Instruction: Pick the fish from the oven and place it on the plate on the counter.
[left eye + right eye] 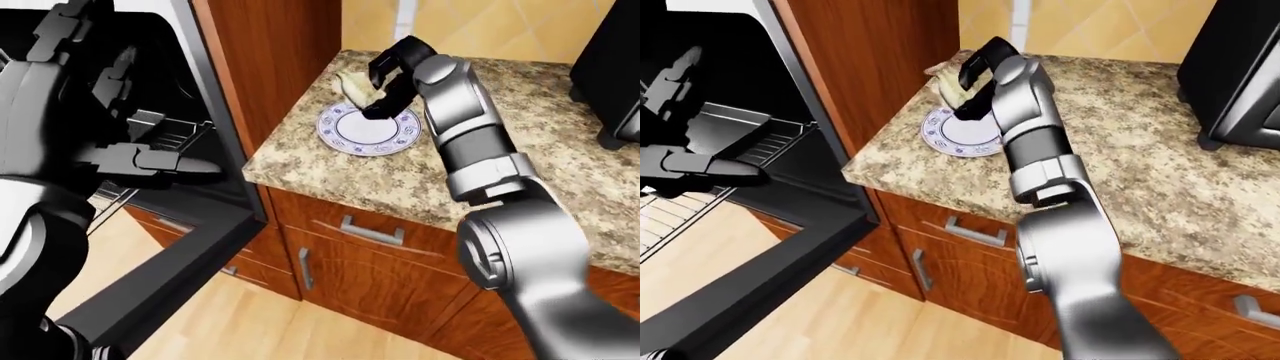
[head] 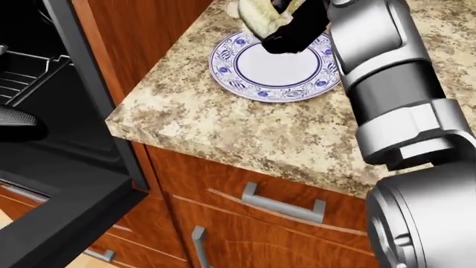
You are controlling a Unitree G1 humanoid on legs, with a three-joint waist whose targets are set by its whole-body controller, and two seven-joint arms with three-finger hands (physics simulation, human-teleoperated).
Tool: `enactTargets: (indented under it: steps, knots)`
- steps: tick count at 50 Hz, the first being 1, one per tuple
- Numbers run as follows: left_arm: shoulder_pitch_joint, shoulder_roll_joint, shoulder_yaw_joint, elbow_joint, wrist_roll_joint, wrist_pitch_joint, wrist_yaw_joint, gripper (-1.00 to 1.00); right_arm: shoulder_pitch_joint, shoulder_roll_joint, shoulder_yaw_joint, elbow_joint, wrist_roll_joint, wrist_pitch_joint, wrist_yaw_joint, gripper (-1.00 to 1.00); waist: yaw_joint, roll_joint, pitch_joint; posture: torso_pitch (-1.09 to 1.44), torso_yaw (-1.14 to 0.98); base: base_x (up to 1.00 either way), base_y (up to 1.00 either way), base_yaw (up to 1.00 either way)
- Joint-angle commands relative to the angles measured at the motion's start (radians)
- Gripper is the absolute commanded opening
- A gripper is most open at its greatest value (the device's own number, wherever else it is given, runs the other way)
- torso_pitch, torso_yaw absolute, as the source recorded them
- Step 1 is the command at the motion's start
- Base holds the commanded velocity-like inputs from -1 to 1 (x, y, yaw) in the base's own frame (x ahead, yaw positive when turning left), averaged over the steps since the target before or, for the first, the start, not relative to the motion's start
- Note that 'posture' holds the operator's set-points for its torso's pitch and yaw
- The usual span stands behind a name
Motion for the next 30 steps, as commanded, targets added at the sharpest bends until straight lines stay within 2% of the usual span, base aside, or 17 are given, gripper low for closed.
enactTargets:
  steps: [1,3,10,13,21,30]
  knots:
    - [-0.010,0.009,-0.002,-0.006,0.013,-0.048,0.001,1.00,-0.061,-0.018,-0.005,0.017,-0.010,-0.081,-0.056,-1.00,-0.002,0.003,-0.031,0.00,0.00,0.00,0.00,0.00]
    - [-0.017,0.010,-0.008,-0.001,0.015,-0.050,0.000,1.00,-0.069,-0.017,-0.026,0.071,0.010,-0.098,-0.090,-1.00,-0.001,0.005,-0.032,0.00,0.00,0.00,0.00,0.00]
    - [0.003,0.003,0.001,-0.010,0.013,-0.061,-0.001,1.00,-0.060,-0.003,-0.018,0.137,0.029,-0.157,-0.145,-1.00,0.001,0.006,-0.032,0.00,0.00,0.00,0.00,0.00]
    - [0.018,0.002,0.012,-0.009,0.017,-0.074,-0.008,1.00,-0.040,0.001,-0.020,0.173,0.031,-0.205,-0.207,-1.00,0.001,0.009,-0.032,0.00,0.00,0.00,0.00,0.00]
    - [0.021,0.005,0.010,-0.010,0.015,-0.078,-0.007,1.00,-0.035,0.005,-0.013,0.185,0.030,-0.227,-0.221,-0.91,0.003,0.008,-0.033,0.00,0.00,0.00,0.00,0.00]
    - [0.035,0.013,0.033,-0.016,0.001,-0.075,-0.013,1.00,-0.025,0.028,-0.016,0.214,0.037,-0.260,-0.276,-0.33,0.002,0.009,-0.035,0.00,0.00,0.00,0.00,0.00]
